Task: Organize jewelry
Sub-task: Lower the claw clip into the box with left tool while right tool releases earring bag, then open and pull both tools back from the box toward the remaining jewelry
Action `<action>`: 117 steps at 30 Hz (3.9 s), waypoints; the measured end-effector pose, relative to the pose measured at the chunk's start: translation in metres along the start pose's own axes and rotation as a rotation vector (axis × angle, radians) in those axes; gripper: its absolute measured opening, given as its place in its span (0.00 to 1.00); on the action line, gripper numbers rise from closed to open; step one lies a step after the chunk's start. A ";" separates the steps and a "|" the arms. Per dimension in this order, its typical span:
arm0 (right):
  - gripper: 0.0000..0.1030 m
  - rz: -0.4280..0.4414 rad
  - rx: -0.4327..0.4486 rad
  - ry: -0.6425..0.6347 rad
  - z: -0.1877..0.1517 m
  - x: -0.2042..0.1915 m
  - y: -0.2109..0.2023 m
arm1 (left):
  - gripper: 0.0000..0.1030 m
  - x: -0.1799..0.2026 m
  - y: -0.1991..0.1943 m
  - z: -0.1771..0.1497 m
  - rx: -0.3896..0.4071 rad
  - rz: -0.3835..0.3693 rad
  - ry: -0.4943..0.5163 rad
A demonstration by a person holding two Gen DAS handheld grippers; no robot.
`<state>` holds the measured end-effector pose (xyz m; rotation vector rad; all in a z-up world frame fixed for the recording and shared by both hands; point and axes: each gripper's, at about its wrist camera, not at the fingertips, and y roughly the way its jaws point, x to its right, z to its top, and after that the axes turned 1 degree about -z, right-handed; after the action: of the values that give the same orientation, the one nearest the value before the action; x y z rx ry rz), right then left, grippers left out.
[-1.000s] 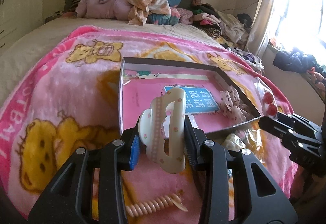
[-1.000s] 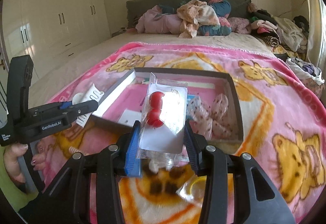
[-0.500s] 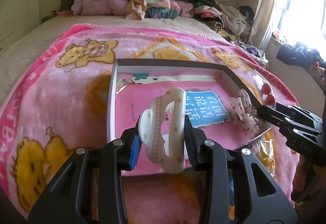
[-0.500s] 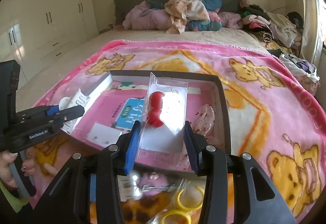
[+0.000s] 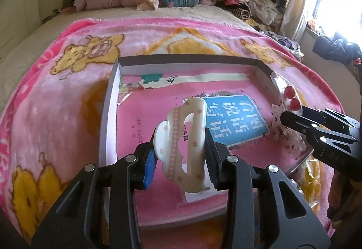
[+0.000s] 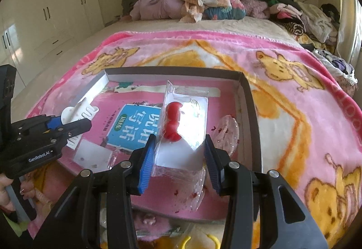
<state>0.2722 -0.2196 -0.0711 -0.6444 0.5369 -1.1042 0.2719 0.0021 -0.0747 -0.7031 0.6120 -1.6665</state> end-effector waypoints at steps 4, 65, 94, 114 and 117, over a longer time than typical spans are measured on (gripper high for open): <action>0.39 0.000 -0.022 0.005 0.000 0.002 0.009 | 0.28 0.000 0.007 0.000 -0.013 0.001 0.000; 0.91 -0.045 0.263 0.011 -0.051 -0.006 -0.137 | 0.89 0.023 -0.115 -0.027 0.252 0.012 -0.022; 0.91 -0.062 0.221 0.018 -0.117 -0.002 -0.169 | 0.89 0.073 -0.122 -0.076 0.205 -0.036 0.109; 0.91 -0.068 0.139 0.064 -0.145 0.016 -0.147 | 0.78 0.099 -0.064 -0.094 0.040 -0.018 0.251; 0.91 -0.060 0.119 0.066 -0.144 0.017 -0.138 | 0.70 0.098 -0.054 -0.093 0.011 -0.019 0.257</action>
<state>0.0925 -0.3070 -0.0755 -0.5242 0.5071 -1.2079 0.1529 -0.0813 -0.0868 -0.4911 0.7788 -1.7917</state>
